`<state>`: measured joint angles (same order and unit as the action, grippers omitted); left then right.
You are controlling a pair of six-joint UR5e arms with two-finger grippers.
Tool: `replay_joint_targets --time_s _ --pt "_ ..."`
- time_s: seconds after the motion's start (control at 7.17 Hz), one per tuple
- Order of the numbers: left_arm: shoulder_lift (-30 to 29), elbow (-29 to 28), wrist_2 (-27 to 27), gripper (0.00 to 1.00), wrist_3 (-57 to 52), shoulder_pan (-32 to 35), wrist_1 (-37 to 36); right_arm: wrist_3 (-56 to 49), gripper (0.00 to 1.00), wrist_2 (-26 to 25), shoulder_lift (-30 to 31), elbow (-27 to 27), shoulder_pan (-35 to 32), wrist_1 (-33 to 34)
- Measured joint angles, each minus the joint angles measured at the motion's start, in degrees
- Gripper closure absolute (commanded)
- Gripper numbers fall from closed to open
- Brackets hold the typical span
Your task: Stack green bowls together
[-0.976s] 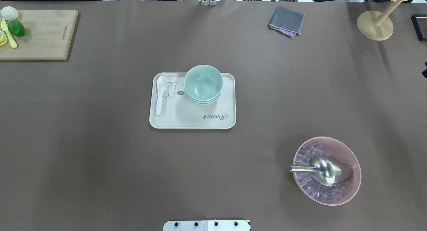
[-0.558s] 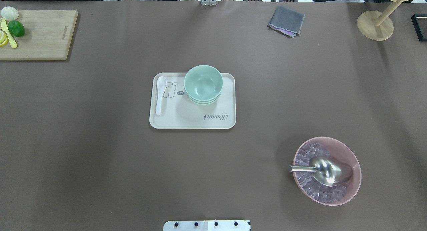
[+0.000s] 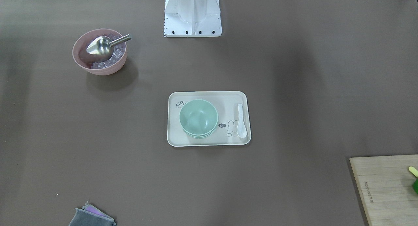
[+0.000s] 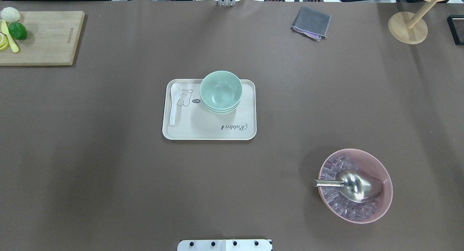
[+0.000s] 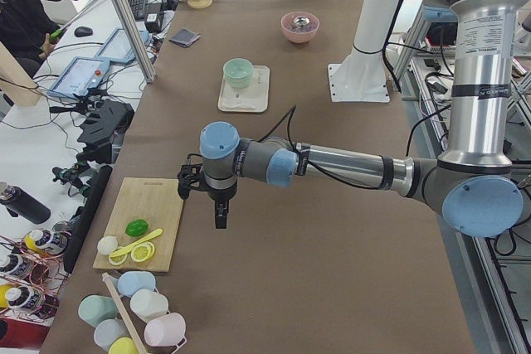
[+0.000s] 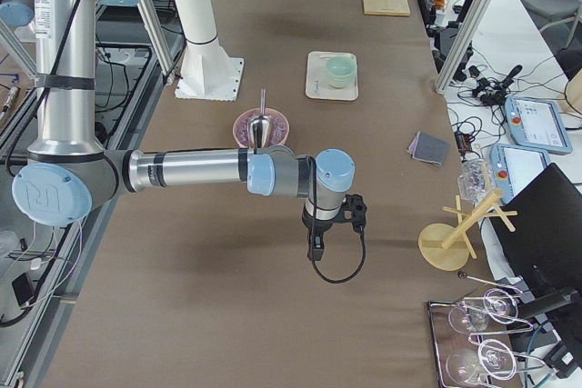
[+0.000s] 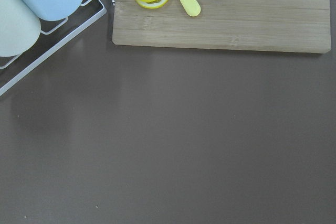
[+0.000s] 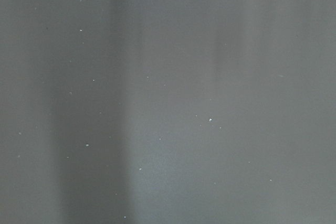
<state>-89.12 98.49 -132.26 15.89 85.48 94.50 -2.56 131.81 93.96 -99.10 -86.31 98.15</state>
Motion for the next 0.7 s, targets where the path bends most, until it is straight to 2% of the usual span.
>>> replay_joint_targets --time_s 0.7 --pt "-0.2 -0.5 0.1 0.02 0.1 0.0 -0.9 0.1 0.00 0.0 -0.2 0.0 -0.3 0.1"
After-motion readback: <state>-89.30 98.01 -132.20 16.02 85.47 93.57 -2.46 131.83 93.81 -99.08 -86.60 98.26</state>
